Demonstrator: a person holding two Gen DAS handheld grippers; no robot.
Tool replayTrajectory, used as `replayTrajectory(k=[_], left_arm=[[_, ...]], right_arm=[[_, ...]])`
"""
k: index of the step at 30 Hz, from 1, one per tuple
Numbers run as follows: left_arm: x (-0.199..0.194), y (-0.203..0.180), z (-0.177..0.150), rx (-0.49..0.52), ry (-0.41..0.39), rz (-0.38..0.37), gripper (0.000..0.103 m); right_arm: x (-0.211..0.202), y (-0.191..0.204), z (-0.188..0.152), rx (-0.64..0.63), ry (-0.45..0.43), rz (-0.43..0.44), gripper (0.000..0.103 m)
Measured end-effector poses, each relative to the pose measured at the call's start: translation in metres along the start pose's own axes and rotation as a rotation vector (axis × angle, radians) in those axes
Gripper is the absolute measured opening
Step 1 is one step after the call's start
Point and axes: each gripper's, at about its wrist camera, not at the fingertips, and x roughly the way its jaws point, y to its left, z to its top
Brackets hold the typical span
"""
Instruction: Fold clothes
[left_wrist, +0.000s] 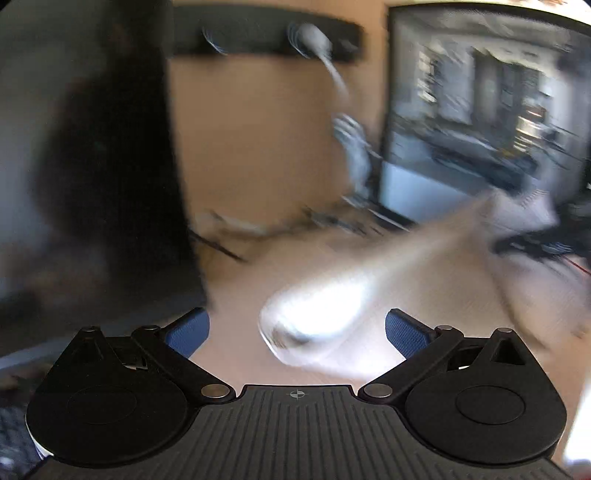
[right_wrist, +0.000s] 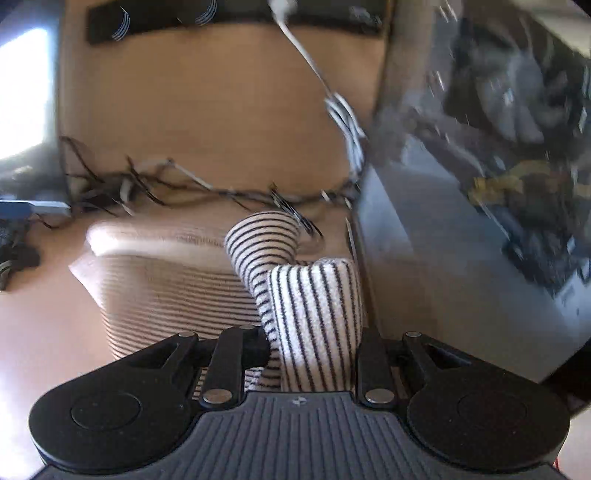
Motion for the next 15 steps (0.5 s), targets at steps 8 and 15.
replayTrajectory(k=[8,15], left_arm=[[0.066,-0.006,-0.009,-0.189,0.075,-0.270,0.103],[0.119,-0.003,-0.002,-0.438,0.135,-0.461,0.103]], right_arm=[[0.000,-0.004,-0.040,0.025,0.065,0.000,0.022],[0.003,0.010,-0.076,0.037,0.186,0.080,0.022]])
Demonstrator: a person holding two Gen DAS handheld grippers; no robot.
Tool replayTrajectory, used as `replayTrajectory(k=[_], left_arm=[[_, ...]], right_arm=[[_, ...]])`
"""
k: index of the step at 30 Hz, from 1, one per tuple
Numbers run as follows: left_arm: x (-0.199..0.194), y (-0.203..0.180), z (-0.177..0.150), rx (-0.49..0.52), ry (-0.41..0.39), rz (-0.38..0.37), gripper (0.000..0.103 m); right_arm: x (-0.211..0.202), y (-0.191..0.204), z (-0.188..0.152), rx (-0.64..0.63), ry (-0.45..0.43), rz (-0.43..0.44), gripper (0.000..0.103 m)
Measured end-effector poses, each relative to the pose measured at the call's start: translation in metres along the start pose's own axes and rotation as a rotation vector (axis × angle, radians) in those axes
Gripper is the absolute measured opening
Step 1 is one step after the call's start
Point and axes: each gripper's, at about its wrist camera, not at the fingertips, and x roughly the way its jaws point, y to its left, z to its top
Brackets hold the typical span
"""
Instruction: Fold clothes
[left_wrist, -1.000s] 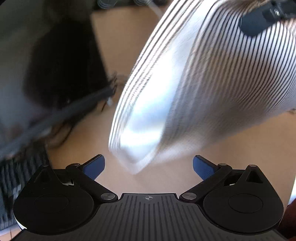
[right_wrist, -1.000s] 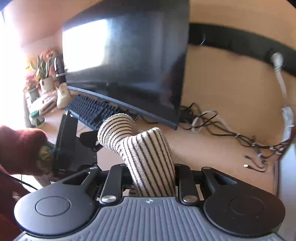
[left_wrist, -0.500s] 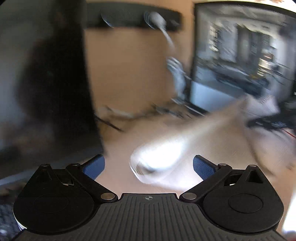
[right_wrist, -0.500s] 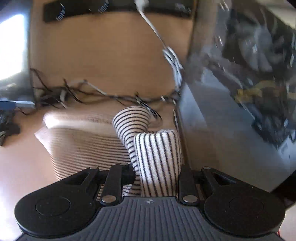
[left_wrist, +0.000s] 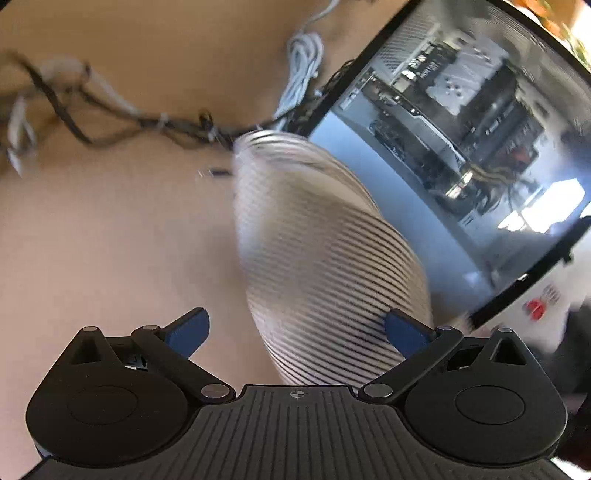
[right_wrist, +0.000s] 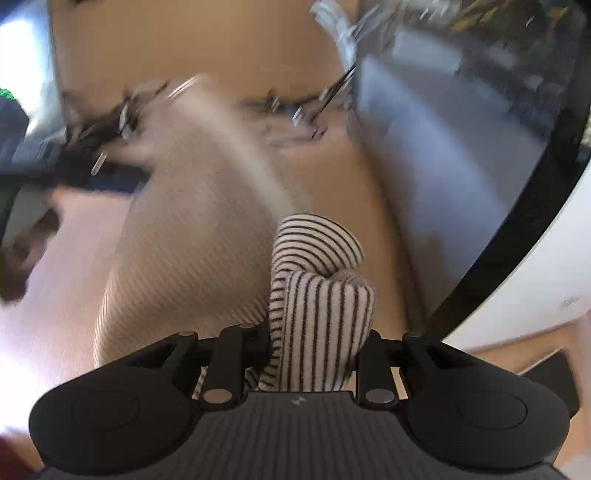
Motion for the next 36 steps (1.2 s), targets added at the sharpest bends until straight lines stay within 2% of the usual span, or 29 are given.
replayTrajectory(k=[3,4,6,10,15,18,20,22,23,25,27,30,33,36], left_arm=[[-0.008,-0.005,-0.008,0.009,0.003,-0.001,0.103],[-0.015,-0.005,-0.011,0.010,0.001,0.009,0.103],[-0.031,-0.004,-0.016,0.010,-0.009,0.034,0.103],[-0.094,0.008,-0.032,-0.013,-0.092,0.138,0.103],[-0.177,0.024,-0.058,-0.080,-0.212,0.265,0.103],[-0.217,0.030,-0.073,-0.112,-0.272,0.322,0.103],[-0.237,0.034,-0.083,-0.136,-0.308,0.344,0.103],[-0.247,0.037,-0.090,-0.157,-0.323,0.360,0.103],[-0.248,0.038,-0.093,-0.163,-0.321,0.365,0.103],[-0.246,0.040,-0.096,-0.161,-0.306,0.371,0.103],[-0.239,0.040,-0.096,-0.139,-0.276,0.371,0.103],[-0.220,0.036,-0.094,-0.078,-0.201,0.365,0.103],[-0.198,0.025,-0.095,0.003,-0.117,0.323,0.103],[-0.179,0.012,-0.100,0.065,-0.067,0.296,0.103]], right_arm=[[0.005,0.032,-0.008,-0.175,-0.034,-0.030,0.022],[0.007,0.040,-0.006,-0.212,-0.042,-0.013,0.022],[0.011,0.054,0.000,-0.267,-0.055,0.039,0.022],[0.022,0.098,0.009,-0.406,-0.075,0.157,0.022],[0.017,0.160,0.013,-0.631,-0.069,0.389,0.021],[0.007,0.154,0.028,-0.664,-0.087,0.421,0.021],[0.009,0.130,0.049,-0.606,-0.102,0.373,0.022],[0.016,0.110,0.065,-0.570,-0.130,0.264,0.027],[0.021,0.102,0.072,-0.562,-0.146,0.198,0.033],[0.029,0.087,0.083,-0.537,-0.170,0.076,0.035],[0.033,0.076,0.085,-0.485,-0.177,0.038,0.033],[0.032,0.060,0.083,-0.373,-0.170,0.049,0.024],[0.006,0.051,0.086,-0.214,-0.183,0.185,0.022],[-0.029,0.049,0.099,-0.089,-0.224,0.330,0.021]])
